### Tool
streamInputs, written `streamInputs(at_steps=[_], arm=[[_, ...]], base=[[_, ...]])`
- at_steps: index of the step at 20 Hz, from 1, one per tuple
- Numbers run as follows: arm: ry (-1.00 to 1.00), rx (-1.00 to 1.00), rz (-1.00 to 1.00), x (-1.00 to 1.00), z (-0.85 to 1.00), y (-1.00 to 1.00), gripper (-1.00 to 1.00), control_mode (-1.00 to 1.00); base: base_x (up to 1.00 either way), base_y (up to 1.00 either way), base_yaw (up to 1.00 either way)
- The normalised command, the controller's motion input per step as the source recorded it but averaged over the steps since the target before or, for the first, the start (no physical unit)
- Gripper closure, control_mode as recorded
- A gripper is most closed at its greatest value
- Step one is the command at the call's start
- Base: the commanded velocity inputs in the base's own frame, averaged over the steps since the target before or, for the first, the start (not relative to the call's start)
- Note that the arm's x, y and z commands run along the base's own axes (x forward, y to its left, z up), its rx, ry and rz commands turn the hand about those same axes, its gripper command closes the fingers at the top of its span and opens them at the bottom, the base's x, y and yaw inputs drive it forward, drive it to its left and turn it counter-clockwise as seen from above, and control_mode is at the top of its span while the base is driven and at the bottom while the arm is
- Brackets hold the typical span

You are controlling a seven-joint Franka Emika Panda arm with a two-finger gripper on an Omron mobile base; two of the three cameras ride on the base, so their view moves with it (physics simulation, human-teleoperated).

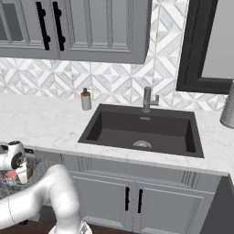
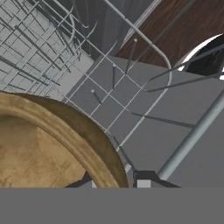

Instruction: Pick up the cup and bowl from the counter, place them in the dishwasher, and close the dishwasher door.

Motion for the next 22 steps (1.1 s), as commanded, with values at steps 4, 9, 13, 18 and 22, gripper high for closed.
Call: streamInputs(at_steps=[4, 9, 13, 18, 22], arm=[[0.05, -0.02, 0.0, 0.0, -0.42, 0.02, 1.0, -1.0], [0.03, 0.0, 0.0, 0.0, 0.0, 0.0, -1.0, -1.0], [0.0, 0.0, 0.0, 0.0, 0.0, 0.0, -1.0, -1.0], [-0.03, 0.0, 0.0, -0.06, 0.22, 0.01, -1.0, -1.0], [-0.17, 0.0, 0.0, -0.32, 0.74, 0.0, -1.0, -1.0]], base=[[0.0, 0.0, 0.0], [0.0, 0.0, 0.0], [0.0, 0.0, 0.0], [0.0, 0.0, 0.0], [0.0, 0.0, 0.0]])
